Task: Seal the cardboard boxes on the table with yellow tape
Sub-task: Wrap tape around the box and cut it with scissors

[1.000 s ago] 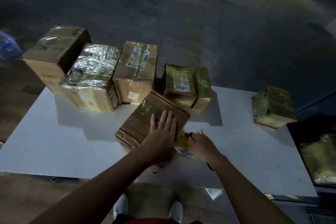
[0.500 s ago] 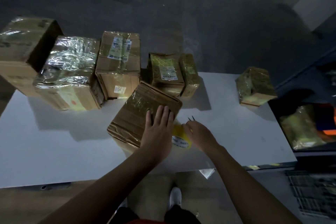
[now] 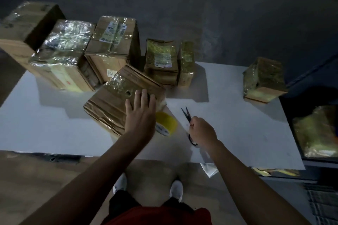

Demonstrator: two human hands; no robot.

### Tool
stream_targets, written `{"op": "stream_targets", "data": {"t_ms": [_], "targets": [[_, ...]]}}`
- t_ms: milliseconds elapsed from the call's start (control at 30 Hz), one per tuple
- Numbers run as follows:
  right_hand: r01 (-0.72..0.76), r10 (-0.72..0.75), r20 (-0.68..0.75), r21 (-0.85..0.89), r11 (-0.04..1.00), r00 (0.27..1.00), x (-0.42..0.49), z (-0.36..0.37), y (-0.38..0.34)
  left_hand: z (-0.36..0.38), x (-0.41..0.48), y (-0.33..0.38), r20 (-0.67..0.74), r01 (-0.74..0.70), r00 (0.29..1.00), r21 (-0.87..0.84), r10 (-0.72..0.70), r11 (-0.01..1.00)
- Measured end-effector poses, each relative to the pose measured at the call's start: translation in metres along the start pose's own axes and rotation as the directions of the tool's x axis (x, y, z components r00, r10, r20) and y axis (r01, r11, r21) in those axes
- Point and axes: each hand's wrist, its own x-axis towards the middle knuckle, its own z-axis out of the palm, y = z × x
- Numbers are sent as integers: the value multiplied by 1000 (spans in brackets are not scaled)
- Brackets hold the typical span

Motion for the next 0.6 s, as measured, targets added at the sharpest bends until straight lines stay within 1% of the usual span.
{"op": "stream_targets", "data": {"t_ms": [67, 133, 233, 333, 433, 533, 600], "targets": [[-17, 21, 71, -61, 998, 997, 2, 5, 10, 6, 3, 3, -14, 39, 999, -6, -39, 999], [-45, 57, 103, -117, 992, 993, 3, 9, 17, 13, 3, 2, -46, 41, 998, -23, -42, 999], [-64, 83, 104, -169, 983, 991, 4, 13, 24, 20, 0, -4, -108, 2, 994, -98, -13, 995], [-81, 101, 107, -180, 980, 989, 6, 20, 27, 15, -1, -10, -130, -36, 991, -196, 10, 980], [-88, 105, 92, -180, 980, 990, 11, 24, 22, 13, -2, -19, -152, -89, 987, -224, 55, 971], [-113, 131, 152, -123, 986, 980, 15, 16, 16, 16, 1, -32, -165, -144, 981, -237, 106, 961], [-87, 81, 227, 20, 996, 970, 16, 8, 15, 16, 4, -42, -156, -188, 976, -271, 150, 944]]}}
